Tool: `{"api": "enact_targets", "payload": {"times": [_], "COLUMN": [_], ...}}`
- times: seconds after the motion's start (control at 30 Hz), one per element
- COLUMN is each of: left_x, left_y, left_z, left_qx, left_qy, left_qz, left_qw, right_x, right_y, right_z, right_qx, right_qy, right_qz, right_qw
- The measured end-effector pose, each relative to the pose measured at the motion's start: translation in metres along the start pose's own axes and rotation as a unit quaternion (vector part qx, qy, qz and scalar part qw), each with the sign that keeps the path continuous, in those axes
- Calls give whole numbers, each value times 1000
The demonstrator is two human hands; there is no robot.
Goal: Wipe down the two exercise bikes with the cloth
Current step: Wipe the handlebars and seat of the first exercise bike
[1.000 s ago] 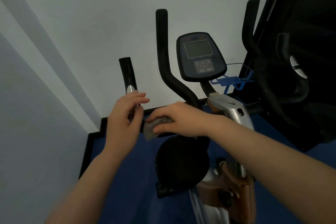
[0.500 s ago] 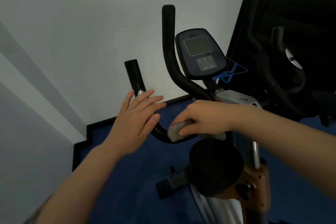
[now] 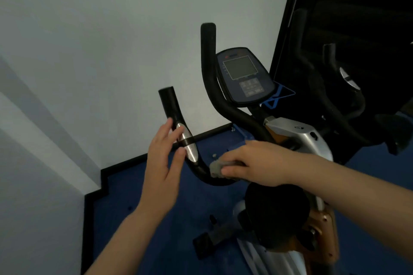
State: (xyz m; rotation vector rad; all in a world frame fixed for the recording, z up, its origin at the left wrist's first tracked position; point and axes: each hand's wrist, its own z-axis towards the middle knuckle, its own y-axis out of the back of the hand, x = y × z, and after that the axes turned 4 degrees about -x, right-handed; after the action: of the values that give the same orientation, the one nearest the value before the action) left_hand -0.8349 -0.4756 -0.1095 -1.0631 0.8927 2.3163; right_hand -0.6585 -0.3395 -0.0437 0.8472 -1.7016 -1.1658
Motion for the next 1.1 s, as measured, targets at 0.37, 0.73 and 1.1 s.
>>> {"api": "enact_targets", "payload": {"times": [0.37, 0.73, 1.1], "left_x": [-5, -4, -7], "left_y": [9, 9, 5], "left_z": [1, 4, 10], "left_qx": [-55, -40, -97], "left_qy": [145, 146, 148], "left_qz": [-149, -179, -175], "left_qw": [977, 972, 968], "right_x": [53, 76, 62], "right_y": [-25, -36, -29], "right_z": [-8, 2, 31], "right_qx": [-157, -201, -226], "right_qy": [-126, -193, -239], "right_qz": [145, -75, 254], "right_qw": [969, 958, 909]}}
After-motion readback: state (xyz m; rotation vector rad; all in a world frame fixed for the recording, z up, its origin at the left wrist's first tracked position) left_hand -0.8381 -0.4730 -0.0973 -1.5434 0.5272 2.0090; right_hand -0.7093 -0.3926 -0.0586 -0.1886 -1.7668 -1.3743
